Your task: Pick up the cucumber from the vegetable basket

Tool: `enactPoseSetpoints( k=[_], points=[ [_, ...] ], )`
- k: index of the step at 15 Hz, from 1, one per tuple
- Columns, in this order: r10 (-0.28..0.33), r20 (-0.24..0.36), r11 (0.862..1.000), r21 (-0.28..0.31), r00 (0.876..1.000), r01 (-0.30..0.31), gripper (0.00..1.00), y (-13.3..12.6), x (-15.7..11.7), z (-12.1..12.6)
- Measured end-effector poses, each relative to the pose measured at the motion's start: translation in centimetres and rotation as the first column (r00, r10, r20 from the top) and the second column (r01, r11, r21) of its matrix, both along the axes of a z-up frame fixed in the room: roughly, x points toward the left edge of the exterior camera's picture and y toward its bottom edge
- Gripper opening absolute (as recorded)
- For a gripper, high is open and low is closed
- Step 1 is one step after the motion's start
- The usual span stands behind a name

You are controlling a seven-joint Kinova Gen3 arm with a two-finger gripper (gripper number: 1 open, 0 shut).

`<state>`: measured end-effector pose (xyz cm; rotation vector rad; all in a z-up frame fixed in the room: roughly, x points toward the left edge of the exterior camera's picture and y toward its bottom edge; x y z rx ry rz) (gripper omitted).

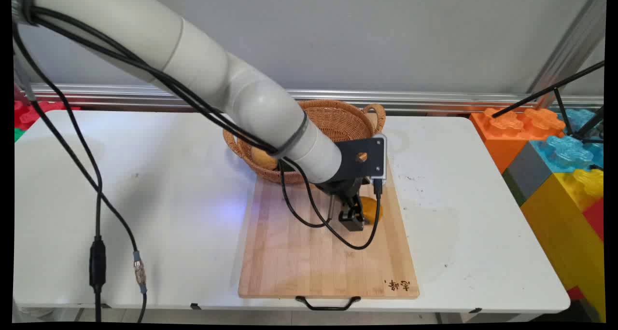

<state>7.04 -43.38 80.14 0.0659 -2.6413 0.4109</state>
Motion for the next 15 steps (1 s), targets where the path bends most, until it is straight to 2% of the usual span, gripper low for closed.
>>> enactPoseSetpoints(
  k=[4, 6, 8, 11, 13, 15],
  points=[
    [0.008, -0.012, 1.000, -0.005, 1.000, -0.008, 1.00, -0.5, 0.7, 2.8],
    [0.020, -0.009, 0.999, -0.025, 1.000, -0.020, 1.00, -1.4, 1.7, 5.2],
    [0.042, 0.005, 0.997, -0.058, 0.999, -0.042, 1.00, -3.1, 3.4, 7.8],
    [0.075, 0.034, 0.993, -0.092, 0.997, -0.071, 1.00, -6.0, 6.1, 10.2],
    [0.081, 0.061, 0.991, -0.107, 0.995, -0.074, 1.00, -8.2, 7.6, 11.1],
    [0.083, 0.088, 0.991, -0.109, 0.993, -0.073, 1.00, -10.4, 8.8, 11.0]
  ],
)
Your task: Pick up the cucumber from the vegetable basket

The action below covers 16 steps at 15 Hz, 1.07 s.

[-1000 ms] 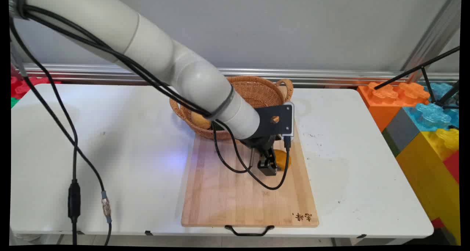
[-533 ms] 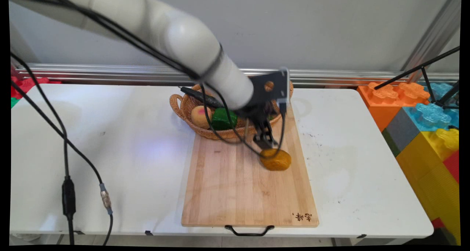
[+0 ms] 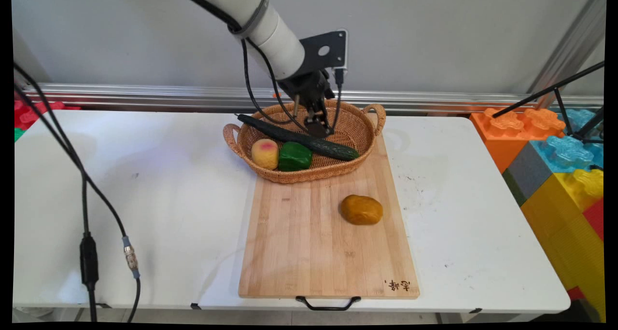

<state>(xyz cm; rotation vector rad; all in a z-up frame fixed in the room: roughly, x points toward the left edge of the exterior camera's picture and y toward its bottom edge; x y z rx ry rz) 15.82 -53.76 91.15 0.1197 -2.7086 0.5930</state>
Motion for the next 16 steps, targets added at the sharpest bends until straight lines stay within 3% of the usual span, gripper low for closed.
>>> enactPoseSetpoints(
  k=[4, 11, 16],
  points=[
    [0.011, 0.042, 0.999, 0.044, 0.999, -0.013, 1.00, -3.8, 1.6, -2.9],
    [0.024, 0.044, 0.989, 0.142, 0.999, -0.030, 1.00, -6.1, 1.7, -8.0],
    [0.007, 0.040, 0.986, 0.166, 0.999, -0.014, 1.00, -6.9, 1.2, -9.9]
  ],
)
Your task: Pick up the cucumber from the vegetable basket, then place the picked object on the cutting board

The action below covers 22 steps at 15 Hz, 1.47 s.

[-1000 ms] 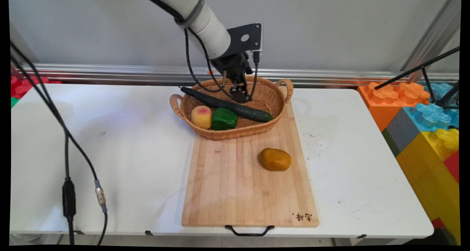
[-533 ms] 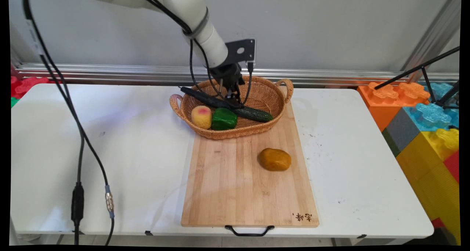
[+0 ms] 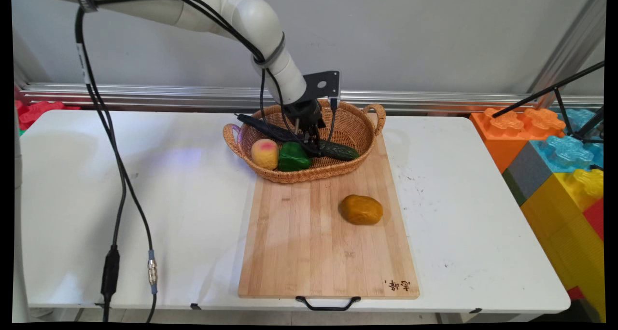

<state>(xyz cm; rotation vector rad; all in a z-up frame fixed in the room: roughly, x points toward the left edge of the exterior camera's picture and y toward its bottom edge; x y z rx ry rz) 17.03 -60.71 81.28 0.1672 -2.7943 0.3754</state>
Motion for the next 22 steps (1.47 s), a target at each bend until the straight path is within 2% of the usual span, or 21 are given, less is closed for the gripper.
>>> enactPoseSetpoints(
  k=[5, 6, 14, 17, 22],
  points=[
    [-0.024, 0.001, 1.000, -0.003, 1.000, 0.024, 1.00, -0.6, -0.3, -1.1],
    [-0.031, 0.001, 1.000, -0.006, 1.000, 0.031, 0.00, -0.7, -0.4, -1.3],
    [-0.041, 0.006, 0.999, -0.018, 0.999, 0.041, 0.00, -0.4, 0.2, -0.4],
    [-0.053, 0.002, 0.996, -0.072, 0.999, 0.053, 0.00, -0.1, 0.3, 1.4],
    [-0.047, -0.014, 0.985, -0.168, 0.999, 0.044, 0.00, 2.0, 0.3, 6.3]
  ],
)
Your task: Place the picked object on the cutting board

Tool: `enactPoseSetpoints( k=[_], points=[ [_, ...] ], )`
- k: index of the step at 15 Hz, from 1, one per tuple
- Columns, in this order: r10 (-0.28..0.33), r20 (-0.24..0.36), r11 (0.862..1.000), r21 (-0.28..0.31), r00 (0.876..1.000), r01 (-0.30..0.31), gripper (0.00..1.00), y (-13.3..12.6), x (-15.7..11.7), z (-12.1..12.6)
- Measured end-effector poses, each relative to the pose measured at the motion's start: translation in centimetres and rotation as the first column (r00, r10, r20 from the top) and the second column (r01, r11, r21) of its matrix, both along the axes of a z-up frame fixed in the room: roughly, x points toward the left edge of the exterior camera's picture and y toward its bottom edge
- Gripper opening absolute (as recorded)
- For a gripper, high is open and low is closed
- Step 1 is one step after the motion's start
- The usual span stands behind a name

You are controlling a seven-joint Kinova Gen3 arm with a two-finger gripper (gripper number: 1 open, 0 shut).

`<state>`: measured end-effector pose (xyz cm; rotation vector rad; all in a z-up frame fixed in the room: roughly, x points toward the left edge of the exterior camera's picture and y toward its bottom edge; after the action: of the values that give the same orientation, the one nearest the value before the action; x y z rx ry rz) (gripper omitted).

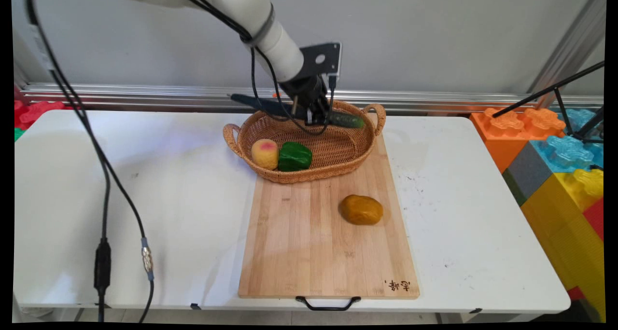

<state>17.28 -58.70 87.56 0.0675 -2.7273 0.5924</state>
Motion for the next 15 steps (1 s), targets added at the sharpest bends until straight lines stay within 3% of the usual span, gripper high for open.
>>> enactPoseSetpoints(
  k=[4, 8, 12, 15],
  points=[
    [-0.008, -0.031, 1.000, -0.023, 0.999, 0.007, 0.00, 3.2, -0.9, 3.9],
    [-0.008, -0.062, 1.000, 0.005, 0.998, 0.008, 0.00, 6.7, -1.9, 6.3],
    [-0.022, -0.065, 0.996, 0.086, 0.998, 0.028, 0.00, 11.2, -2.4, 7.5],
    [-0.035, -0.041, 0.981, 0.189, 0.999, 0.042, 0.00, 15.0, -1.7, 6.8]
  ],
)
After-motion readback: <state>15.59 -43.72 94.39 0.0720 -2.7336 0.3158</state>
